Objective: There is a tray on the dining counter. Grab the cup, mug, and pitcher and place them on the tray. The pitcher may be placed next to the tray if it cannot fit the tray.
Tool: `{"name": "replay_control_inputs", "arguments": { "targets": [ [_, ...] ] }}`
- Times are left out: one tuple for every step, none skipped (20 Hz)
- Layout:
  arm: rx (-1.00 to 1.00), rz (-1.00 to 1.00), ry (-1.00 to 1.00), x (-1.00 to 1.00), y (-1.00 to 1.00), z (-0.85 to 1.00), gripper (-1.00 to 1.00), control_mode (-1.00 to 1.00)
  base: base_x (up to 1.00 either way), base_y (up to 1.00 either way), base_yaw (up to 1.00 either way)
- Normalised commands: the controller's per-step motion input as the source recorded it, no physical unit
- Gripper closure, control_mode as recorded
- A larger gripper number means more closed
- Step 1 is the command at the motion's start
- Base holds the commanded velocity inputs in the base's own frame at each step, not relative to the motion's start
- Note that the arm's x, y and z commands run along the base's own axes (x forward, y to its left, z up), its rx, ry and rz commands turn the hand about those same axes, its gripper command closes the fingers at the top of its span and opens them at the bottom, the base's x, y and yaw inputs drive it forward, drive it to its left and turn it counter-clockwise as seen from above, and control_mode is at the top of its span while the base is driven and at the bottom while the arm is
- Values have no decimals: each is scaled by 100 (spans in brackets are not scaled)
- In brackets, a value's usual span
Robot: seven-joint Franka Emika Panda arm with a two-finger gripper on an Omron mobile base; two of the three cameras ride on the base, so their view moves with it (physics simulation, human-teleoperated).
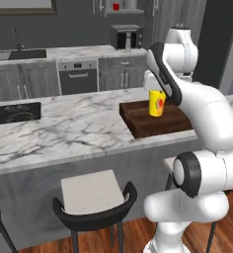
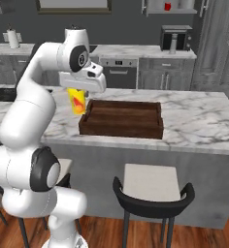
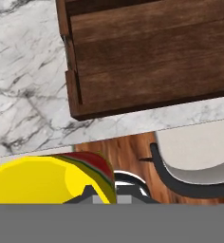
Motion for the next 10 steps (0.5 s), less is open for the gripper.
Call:
{"name": "replay_control_inputs", "arguments": {
  "targets": [
    [0,0,0,35,0,-11,100,-100,0,0,0],
    [0,0,0,29,0,-14,100,-100,0,0,0],
    [0,0,0,22,0,-16,100,-100,0,0,0],
    [0,0,0,18,0,-17,100,-100,0,0,0],
    [0,0,0,19,0,-20,100,-100,0,0,0],
    [0,0,0,21,0,-18,100,-100,0,0,0],
    [0,0,0,24,0,-20,100,-100,0,0,0],
    [0,0,0,25,0,-23,100,-100,0,0,0],
    [0,0,0,25,0,-23,100,-100,0,0,0],
    [0,0,0,29,0,-22,100,-100,0,0,0]
  ]
}}
